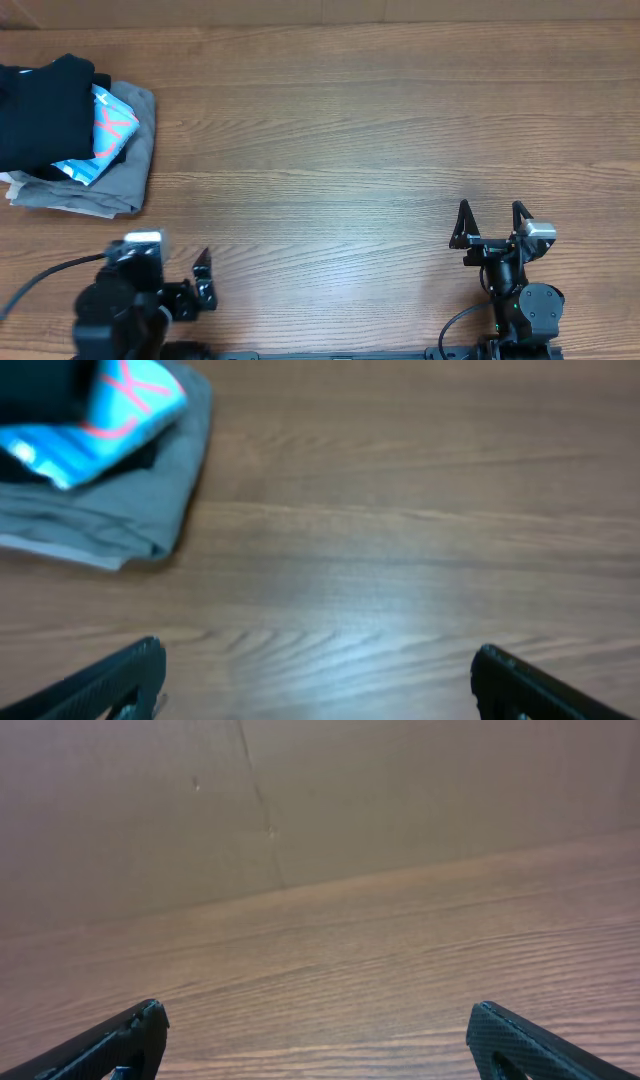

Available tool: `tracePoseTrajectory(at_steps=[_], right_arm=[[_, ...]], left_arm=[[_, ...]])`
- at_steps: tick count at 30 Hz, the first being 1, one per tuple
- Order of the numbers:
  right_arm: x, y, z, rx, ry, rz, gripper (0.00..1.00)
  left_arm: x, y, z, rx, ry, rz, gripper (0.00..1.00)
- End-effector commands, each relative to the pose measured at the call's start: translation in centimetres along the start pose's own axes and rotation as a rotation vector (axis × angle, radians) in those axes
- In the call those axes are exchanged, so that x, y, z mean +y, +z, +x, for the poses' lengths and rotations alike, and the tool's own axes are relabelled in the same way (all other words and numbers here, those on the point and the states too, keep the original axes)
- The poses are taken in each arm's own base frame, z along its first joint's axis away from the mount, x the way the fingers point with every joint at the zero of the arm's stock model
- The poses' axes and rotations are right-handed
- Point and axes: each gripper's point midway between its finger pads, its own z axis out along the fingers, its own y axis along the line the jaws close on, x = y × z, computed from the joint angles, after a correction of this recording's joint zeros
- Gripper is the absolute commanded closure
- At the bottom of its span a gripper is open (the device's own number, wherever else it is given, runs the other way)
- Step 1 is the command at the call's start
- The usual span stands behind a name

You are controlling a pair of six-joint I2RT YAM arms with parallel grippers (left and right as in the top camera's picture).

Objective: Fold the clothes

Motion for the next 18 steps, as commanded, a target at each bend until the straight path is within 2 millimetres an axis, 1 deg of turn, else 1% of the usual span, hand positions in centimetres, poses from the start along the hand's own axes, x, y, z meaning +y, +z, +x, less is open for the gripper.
tracePoseTrajectory(at_steps=[1,4,6,9,10,14,15,18], right_arm=[[-0.1,0.0,0.0,-0.004,0.003,0.003,0.00],[-0.1,0.0,0.0,-0.004,0.003,0.003,0.00],[-0.1,0.0,0.0,-0.004,0.003,0.003,0.00],[-0.1,0.0,0.0,-0.004,0.003,0.003,0.00],[-0.1,0.0,0.0,-0.004,0.003,0.003,0.00],[-0.1,0.0,0.0,-0.004,0.003,0.003,0.00],[-0.1,0.0,0.0,-0.004,0.003,0.003,0.00],[-0.1,0.0,0.0,-0.004,0.003,0.003,0.00]], left_arm=[[0.6,4.1,3.2,-0.044,0.016,-0.010,0.00],[0.7,7.1,3.7,-0.174,0.015,0.002,0.00],[0.7,8.2,3.5,-0.257,0.015,0.009,0.00],[0.6,9.0,2.6,-0.373,0.036,0.014,0.00],[0.6,9.1,2.0,-0.423,0.056,0.013,0.00],[0.4,9.2,0.1,-0.600,0.181,-0.011,0.00],[0.3,9.4,0.0,-0.629,0.200,-0.016,0.00],[0.5,10.3,1.0,-0.589,0.202,-0.021,0.00]])
